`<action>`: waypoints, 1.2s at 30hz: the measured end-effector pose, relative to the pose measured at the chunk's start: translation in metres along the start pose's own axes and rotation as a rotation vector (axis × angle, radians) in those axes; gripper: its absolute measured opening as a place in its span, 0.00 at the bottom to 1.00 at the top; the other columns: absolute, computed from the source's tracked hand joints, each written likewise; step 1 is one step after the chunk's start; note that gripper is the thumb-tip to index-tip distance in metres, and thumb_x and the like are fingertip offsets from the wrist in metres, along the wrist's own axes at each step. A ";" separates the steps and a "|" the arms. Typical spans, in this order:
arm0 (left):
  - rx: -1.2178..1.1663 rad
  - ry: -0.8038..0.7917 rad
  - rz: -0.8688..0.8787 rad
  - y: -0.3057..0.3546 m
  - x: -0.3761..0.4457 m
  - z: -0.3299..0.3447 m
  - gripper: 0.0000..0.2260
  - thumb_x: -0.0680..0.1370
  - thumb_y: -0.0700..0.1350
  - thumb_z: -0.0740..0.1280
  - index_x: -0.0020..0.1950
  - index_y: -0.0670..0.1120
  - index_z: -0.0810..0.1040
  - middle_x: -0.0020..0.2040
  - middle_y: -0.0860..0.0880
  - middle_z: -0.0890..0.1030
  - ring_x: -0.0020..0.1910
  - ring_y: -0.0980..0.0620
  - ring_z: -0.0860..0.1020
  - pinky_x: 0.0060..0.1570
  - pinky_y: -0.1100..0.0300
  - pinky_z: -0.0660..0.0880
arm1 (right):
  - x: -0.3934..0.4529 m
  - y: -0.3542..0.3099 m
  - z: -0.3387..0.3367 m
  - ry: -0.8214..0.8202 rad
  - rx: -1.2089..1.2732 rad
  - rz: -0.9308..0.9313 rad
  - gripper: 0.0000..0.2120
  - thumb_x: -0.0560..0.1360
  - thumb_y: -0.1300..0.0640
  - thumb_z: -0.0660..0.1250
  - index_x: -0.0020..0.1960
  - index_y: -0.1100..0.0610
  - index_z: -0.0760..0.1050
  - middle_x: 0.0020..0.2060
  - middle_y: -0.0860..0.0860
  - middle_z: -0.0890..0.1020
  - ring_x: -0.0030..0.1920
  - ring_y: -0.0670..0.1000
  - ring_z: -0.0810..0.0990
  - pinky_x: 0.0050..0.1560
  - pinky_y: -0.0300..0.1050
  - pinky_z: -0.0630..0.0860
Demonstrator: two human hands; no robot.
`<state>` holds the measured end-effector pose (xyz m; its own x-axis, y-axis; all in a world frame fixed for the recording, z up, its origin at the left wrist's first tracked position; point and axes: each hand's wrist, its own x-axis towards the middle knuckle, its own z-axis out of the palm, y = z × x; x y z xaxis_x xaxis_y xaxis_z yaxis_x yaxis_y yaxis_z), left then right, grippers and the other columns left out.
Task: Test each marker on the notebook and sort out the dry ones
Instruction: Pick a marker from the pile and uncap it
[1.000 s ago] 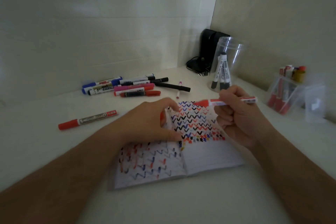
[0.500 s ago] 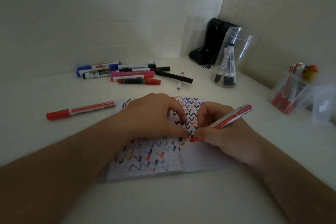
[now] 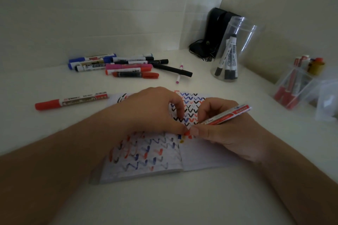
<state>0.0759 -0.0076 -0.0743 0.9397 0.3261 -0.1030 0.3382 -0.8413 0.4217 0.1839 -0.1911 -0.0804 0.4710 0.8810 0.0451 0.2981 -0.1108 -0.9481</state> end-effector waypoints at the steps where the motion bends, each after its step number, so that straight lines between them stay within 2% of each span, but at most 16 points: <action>1: 0.000 -0.006 -0.001 0.001 0.000 -0.001 0.17 0.65 0.68 0.78 0.49 0.64 0.79 0.45 0.66 0.68 0.44 0.65 0.69 0.40 0.61 0.67 | 0.000 0.000 -0.001 -0.008 0.017 0.007 0.14 0.65 0.58 0.83 0.38 0.59 0.78 0.31 0.54 0.81 0.30 0.49 0.73 0.30 0.42 0.68; 4: -0.014 -0.012 -0.006 0.002 -0.001 -0.001 0.17 0.65 0.67 0.78 0.49 0.64 0.79 0.45 0.66 0.68 0.44 0.65 0.69 0.44 0.58 0.69 | 0.000 -0.001 0.000 0.015 0.028 0.024 0.12 0.68 0.59 0.81 0.35 0.57 0.77 0.29 0.56 0.81 0.28 0.50 0.74 0.28 0.41 0.69; 7: -0.020 -0.013 -0.010 0.003 -0.002 -0.001 0.17 0.66 0.67 0.78 0.49 0.64 0.80 0.45 0.66 0.67 0.44 0.64 0.69 0.47 0.57 0.70 | 0.000 0.002 0.004 0.125 0.007 0.019 0.15 0.73 0.66 0.76 0.32 0.57 0.76 0.27 0.57 0.80 0.25 0.50 0.74 0.25 0.40 0.71; 10: -0.018 -0.020 -0.014 0.003 -0.003 -0.001 0.18 0.65 0.68 0.77 0.49 0.64 0.79 0.46 0.66 0.67 0.45 0.65 0.69 0.48 0.57 0.70 | -0.002 0.002 0.006 0.206 -0.020 0.020 0.16 0.74 0.68 0.74 0.31 0.60 0.74 0.26 0.57 0.80 0.24 0.50 0.74 0.25 0.41 0.70; 16: -0.012 -0.019 -0.018 0.005 -0.003 -0.002 0.18 0.65 0.67 0.78 0.49 0.63 0.79 0.46 0.65 0.67 0.44 0.65 0.68 0.46 0.57 0.69 | -0.002 0.001 0.009 0.189 -0.056 0.077 0.12 0.69 0.63 0.76 0.31 0.58 0.76 0.26 0.57 0.80 0.25 0.50 0.76 0.25 0.40 0.70; 21: -0.006 -0.021 -0.013 0.005 -0.004 -0.002 0.17 0.66 0.67 0.78 0.49 0.64 0.79 0.45 0.66 0.66 0.43 0.66 0.67 0.42 0.60 0.66 | -0.002 0.002 0.008 0.173 -0.112 0.063 0.13 0.72 0.66 0.74 0.31 0.62 0.74 0.26 0.57 0.80 0.25 0.50 0.75 0.28 0.42 0.71; 27: -0.003 -0.020 -0.014 0.005 -0.003 -0.001 0.17 0.66 0.67 0.78 0.50 0.64 0.80 0.46 0.67 0.66 0.44 0.66 0.67 0.48 0.58 0.68 | 0.000 0.006 0.008 0.172 -0.141 0.034 0.11 0.67 0.59 0.73 0.32 0.60 0.73 0.27 0.56 0.79 0.27 0.52 0.74 0.32 0.50 0.71; 32: 0.003 -0.017 -0.005 0.005 -0.002 -0.001 0.17 0.66 0.67 0.77 0.49 0.63 0.79 0.45 0.66 0.67 0.44 0.65 0.68 0.43 0.59 0.67 | 0.000 0.006 0.008 0.151 -0.148 0.020 0.11 0.66 0.58 0.73 0.31 0.61 0.74 0.29 0.61 0.80 0.28 0.53 0.75 0.33 0.51 0.71; 36: 0.002 -0.013 0.005 0.004 -0.003 -0.001 0.17 0.67 0.67 0.77 0.49 0.64 0.79 0.45 0.66 0.67 0.44 0.65 0.68 0.41 0.61 0.66 | 0.001 0.007 0.008 0.166 -0.143 0.017 0.10 0.65 0.59 0.73 0.31 0.60 0.73 0.28 0.61 0.79 0.28 0.53 0.73 0.34 0.52 0.70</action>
<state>0.0740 -0.0120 -0.0713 0.9419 0.3165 -0.1123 0.3336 -0.8436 0.4207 0.1799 -0.1879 -0.0893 0.6040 0.7917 0.0919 0.3977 -0.1994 -0.8956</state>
